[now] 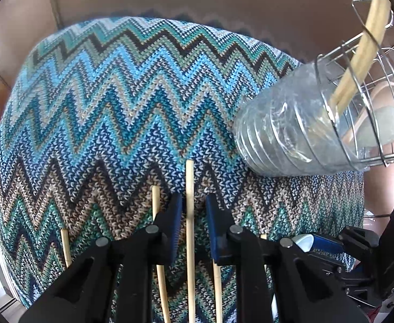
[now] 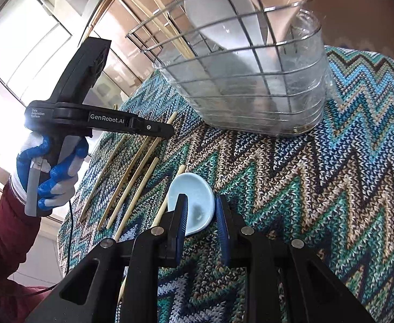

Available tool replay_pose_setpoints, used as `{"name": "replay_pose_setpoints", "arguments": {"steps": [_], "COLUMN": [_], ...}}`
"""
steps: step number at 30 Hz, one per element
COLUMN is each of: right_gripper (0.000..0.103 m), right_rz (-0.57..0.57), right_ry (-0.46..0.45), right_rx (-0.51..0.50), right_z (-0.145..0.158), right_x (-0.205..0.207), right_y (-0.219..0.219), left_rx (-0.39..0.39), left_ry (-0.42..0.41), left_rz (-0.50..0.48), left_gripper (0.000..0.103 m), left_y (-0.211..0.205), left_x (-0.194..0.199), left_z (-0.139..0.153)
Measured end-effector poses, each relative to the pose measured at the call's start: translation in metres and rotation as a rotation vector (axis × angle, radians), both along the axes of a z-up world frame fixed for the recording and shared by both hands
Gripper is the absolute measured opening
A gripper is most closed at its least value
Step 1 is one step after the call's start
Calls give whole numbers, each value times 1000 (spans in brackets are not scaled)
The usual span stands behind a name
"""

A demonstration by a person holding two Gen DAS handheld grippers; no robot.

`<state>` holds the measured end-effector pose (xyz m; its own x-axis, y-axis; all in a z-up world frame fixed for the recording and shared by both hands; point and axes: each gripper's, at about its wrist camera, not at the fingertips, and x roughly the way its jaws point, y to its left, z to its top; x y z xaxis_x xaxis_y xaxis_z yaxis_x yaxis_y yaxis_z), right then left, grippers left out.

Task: Organize utensils
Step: 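Close the left tool on a chopstick while the right tool grasps the light-blue spoon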

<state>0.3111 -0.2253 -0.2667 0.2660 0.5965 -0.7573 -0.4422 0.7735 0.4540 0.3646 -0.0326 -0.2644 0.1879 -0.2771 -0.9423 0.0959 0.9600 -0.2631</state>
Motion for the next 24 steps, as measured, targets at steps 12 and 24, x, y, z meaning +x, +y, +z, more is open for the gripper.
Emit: {"name": "replay_pose_setpoints", "arguments": {"steps": [12,24], "right_gripper": [10,8], "right_rz": [76,54], "right_ry": [32,-15], "right_rx": [-13,0], "right_z": [-17,-1], "right_x": [13,1], "right_y": [13,1], "left_rx": [42,32], "left_ry": [0,-32], "left_rz": [5,32], "left_gripper": [7,5], "left_y": [-10,-6], "left_x": [15,0], "left_z": [-8,3]}}
